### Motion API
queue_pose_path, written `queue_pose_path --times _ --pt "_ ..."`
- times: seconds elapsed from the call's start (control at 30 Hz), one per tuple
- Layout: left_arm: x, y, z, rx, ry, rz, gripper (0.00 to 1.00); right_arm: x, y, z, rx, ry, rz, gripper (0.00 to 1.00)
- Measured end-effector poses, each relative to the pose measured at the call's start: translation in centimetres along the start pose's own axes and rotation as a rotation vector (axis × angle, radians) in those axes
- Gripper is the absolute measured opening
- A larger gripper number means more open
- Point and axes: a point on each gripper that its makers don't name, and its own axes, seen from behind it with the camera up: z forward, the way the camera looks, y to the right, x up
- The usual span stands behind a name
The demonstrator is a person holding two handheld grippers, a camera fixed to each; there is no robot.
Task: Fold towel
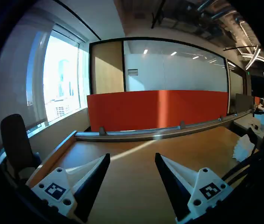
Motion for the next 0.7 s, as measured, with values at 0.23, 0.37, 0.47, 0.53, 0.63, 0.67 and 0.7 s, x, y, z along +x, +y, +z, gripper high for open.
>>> queue_pose_path --times 0.23,0.37,0.47,0.53,0.63,0.67,0.7 --pt "1.5 0.2 0.1 -0.004 0.039 -0.015 0.89 2.4 -3.8 0.2 0.010 0.046 0.015 1.00" --pt "2.0 0.2 0.1 -0.003 0.056 -0.027 0.89 3.5 -5.9 0.4 0.024 0.066 0.028 1.00" --pt "2.3 -0.1 -0.1 0.005 0.071 -0.039 0.89 3.7 -7.0 0.5 0.032 0.069 0.032 1.00" --pt "2.4 -0.3 -0.2 0.010 0.079 -0.049 0.89 3.8 -7.5 0.5 0.034 0.069 0.034 1.00" --pt "2.6 -0.4 -0.4 0.011 0.087 -0.063 0.89 4.0 -8.2 0.3 0.038 0.069 0.039 1.00" --pt "2.7 -0.4 -0.5 0.010 0.090 -0.067 0.89 4.2 -8.4 0.3 0.040 0.070 0.042 1.00" --pt "2.7 -0.5 -0.5 0.009 0.092 -0.068 0.89 4.3 -8.6 0.2 0.041 0.071 0.044 1.00"
